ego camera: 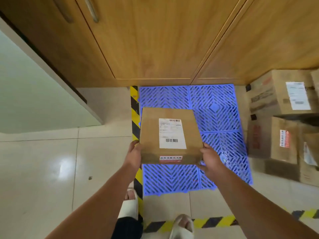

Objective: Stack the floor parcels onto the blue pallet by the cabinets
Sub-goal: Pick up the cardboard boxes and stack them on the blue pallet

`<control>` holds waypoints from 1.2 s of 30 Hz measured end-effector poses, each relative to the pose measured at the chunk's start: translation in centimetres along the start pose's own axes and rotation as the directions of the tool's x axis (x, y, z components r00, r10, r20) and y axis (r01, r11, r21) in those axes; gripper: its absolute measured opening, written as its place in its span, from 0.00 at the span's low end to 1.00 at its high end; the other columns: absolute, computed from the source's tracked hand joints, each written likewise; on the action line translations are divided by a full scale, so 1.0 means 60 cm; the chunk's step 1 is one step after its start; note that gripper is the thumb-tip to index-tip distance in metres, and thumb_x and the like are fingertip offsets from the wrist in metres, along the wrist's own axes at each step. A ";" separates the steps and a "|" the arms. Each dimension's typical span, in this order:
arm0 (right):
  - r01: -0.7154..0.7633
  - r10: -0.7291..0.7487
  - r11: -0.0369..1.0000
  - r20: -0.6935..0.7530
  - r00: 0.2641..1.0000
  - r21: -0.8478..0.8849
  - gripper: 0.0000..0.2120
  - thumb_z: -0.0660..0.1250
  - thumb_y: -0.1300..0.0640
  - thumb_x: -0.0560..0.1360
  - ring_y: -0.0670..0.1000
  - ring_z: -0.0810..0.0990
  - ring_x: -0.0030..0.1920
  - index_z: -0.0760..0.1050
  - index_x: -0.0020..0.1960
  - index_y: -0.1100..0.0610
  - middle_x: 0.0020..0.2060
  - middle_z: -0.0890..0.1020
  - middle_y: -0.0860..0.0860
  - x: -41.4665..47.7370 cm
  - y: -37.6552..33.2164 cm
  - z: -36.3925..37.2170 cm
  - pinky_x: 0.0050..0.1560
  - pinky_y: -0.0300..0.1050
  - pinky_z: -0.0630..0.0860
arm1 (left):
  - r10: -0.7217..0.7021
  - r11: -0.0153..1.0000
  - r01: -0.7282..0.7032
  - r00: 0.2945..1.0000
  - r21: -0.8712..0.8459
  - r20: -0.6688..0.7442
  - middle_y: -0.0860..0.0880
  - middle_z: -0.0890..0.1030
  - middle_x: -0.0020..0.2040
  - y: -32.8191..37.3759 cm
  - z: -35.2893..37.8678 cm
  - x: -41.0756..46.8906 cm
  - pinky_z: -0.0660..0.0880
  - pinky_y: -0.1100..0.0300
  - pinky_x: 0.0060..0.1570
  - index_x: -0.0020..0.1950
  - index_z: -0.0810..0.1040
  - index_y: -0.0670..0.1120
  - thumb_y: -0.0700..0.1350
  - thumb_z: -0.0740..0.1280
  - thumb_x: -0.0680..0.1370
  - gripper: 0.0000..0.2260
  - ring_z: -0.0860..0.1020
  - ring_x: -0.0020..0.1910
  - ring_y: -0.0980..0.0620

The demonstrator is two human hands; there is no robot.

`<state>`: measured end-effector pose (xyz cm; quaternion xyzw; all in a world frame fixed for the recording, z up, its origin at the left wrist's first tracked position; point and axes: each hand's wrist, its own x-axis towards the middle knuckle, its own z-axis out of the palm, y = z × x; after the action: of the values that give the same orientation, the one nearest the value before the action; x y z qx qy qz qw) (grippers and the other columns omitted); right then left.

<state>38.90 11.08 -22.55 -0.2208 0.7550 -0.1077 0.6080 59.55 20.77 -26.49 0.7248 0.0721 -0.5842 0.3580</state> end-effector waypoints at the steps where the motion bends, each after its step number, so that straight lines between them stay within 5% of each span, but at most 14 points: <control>1: 0.028 -0.028 1.000 -0.002 1.000 -0.005 0.19 0.51 0.64 0.84 0.55 0.76 0.52 0.73 0.68 0.52 0.57 0.77 0.53 0.036 -0.002 0.011 0.53 0.55 0.71 | 0.019 1.000 -0.019 1.000 -0.010 0.016 0.48 0.78 0.51 -0.005 0.009 0.036 0.73 0.57 0.42 0.62 0.70 0.54 0.45 0.56 0.82 0.10 0.77 0.44 0.49; 4: 0.119 -0.118 0.992 -0.026 0.993 0.030 0.21 0.51 0.65 0.84 0.59 0.76 0.62 0.68 0.74 0.55 0.58 0.74 0.53 0.134 -0.009 0.043 0.57 0.56 0.73 | 0.098 0.995 -0.099 0.994 0.010 0.038 0.47 0.76 0.64 -0.016 0.032 0.142 0.72 0.49 0.62 0.70 0.68 0.55 0.49 0.55 0.82 0.16 0.76 0.60 0.46; 6: 0.197 -0.197 0.980 -0.016 0.980 0.035 0.20 0.51 0.66 0.84 0.53 0.80 0.49 0.71 0.72 0.56 0.55 0.76 0.52 0.194 -0.016 0.065 0.50 0.49 0.76 | 0.143 0.989 -0.144 0.989 0.020 0.039 0.48 0.74 0.67 -0.011 0.049 0.197 0.70 0.45 0.67 0.75 0.64 0.58 0.50 0.57 0.81 0.21 0.74 0.64 0.46; 8: 0.263 -0.263 0.964 -0.017 0.965 0.035 0.20 0.54 0.64 0.84 0.49 0.79 0.47 0.71 0.72 0.54 0.58 0.79 0.53 0.255 -0.021 0.087 0.55 0.50 0.77 | 0.181 0.983 -0.181 0.982 -0.013 0.054 0.49 0.76 0.66 -0.004 0.063 0.233 0.70 0.43 0.67 0.75 0.63 0.62 0.52 0.63 0.76 0.27 0.75 0.64 0.46; 10: 0.283 -0.284 0.957 0.008 0.959 0.060 0.21 0.57 0.61 0.84 0.53 0.77 0.62 0.67 0.76 0.50 0.69 0.75 0.51 0.311 -0.024 0.100 0.68 0.57 0.72 | 0.223 0.974 -0.221 0.973 -0.045 0.061 0.51 0.77 0.65 0.001 0.070 0.265 0.70 0.42 0.67 0.73 0.64 0.65 0.54 0.66 0.69 0.32 0.76 0.63 0.46; 12: 0.301 -0.306 0.949 0.045 0.951 0.096 0.24 0.61 0.61 0.83 0.55 0.74 0.69 0.64 0.77 0.48 0.72 0.72 0.50 0.342 -0.025 0.111 0.71 0.59 0.69 | 0.255 0.966 -0.251 0.964 -0.055 0.077 0.52 0.78 0.64 0.003 0.072 0.305 0.70 0.42 0.67 0.71 0.64 0.67 0.53 0.68 0.69 0.32 0.76 0.63 0.46; 18: 0.288 -0.320 0.908 0.059 0.946 0.306 0.27 0.64 0.64 0.80 0.54 0.75 0.60 0.63 0.76 0.52 0.64 0.75 0.52 0.336 -0.046 0.140 0.67 0.52 0.70 | 0.310 0.947 -0.304 0.950 -0.104 0.041 0.48 0.72 0.69 0.044 0.072 0.295 0.69 0.42 0.68 0.75 0.64 0.56 0.46 0.67 0.75 0.29 0.72 0.65 0.45; 21: 0.244 -0.286 0.914 0.089 0.954 0.324 0.28 0.64 0.63 0.80 0.56 0.72 0.68 0.60 0.78 0.52 0.72 0.70 0.53 0.320 -0.034 0.132 0.68 0.51 0.70 | 0.321 0.933 -0.308 0.946 -0.188 0.040 0.47 0.70 0.70 0.051 0.062 0.261 0.76 0.54 0.51 0.77 0.61 0.50 0.42 0.64 0.80 0.27 0.76 0.53 0.51; 24: 0.200 -0.238 0.920 0.074 0.969 0.337 0.30 0.65 0.58 0.80 0.59 0.70 0.70 0.58 0.79 0.50 0.76 0.65 0.54 0.320 -0.022 0.128 0.61 0.50 0.74 | 0.319 0.929 -0.308 0.947 -0.207 0.026 0.47 0.69 0.72 0.057 0.054 0.259 0.73 0.62 0.36 0.77 0.61 0.46 0.42 0.62 0.81 0.25 0.76 0.47 0.52; 26: 0.216 -0.253 0.907 0.058 0.966 0.363 0.32 0.65 0.56 0.80 0.59 0.70 0.69 0.56 0.79 0.49 0.76 0.64 0.54 0.322 -0.019 0.130 0.62 0.54 0.75 | 0.306 0.930 -0.305 0.952 -0.206 -0.028 0.46 0.70 0.69 0.037 0.062 0.259 0.76 0.58 0.40 0.77 0.61 0.49 0.44 0.62 0.81 0.24 0.77 0.49 0.50; 29: 0.238 -0.279 0.875 0.037 0.960 0.422 0.34 0.66 0.56 0.79 0.58 0.68 0.70 0.54 0.80 0.48 0.76 0.62 0.54 0.314 -0.016 0.146 0.65 0.57 0.73 | 0.256 0.960 -0.263 0.963 -0.092 -0.082 0.42 0.71 0.71 -0.004 0.065 0.255 0.72 0.43 0.64 0.77 0.62 0.53 0.47 0.65 0.80 0.26 0.74 0.64 0.39; 32: 0.206 -0.259 0.856 0.050 0.964 0.474 0.33 0.66 0.55 0.79 0.58 0.65 0.73 0.56 0.80 0.48 0.77 0.60 0.52 0.301 -0.018 0.149 0.64 0.58 0.74 | 0.218 0.970 -0.225 0.972 -0.089 -0.082 0.45 0.75 0.61 -0.018 0.071 0.239 0.70 0.47 0.62 0.78 0.61 0.50 0.42 0.64 0.80 0.26 0.76 0.54 0.44; 36: 0.207 -0.259 0.850 0.040 0.965 0.484 0.32 0.66 0.52 0.78 0.59 0.65 0.73 0.58 0.79 0.47 0.77 0.61 0.52 0.294 -0.025 0.140 0.61 0.59 0.72 | 0.244 0.970 -0.244 0.969 -0.006 -0.031 0.41 0.75 0.64 0.005 0.064 0.224 0.71 0.47 0.61 0.79 0.56 0.51 0.40 0.64 0.80 0.30 0.74 0.61 0.41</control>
<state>44.43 2.48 -39.24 -0.1599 0.6402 -0.3511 0.6643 60.79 14.05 -38.66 0.7350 -0.0095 -0.5246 0.4296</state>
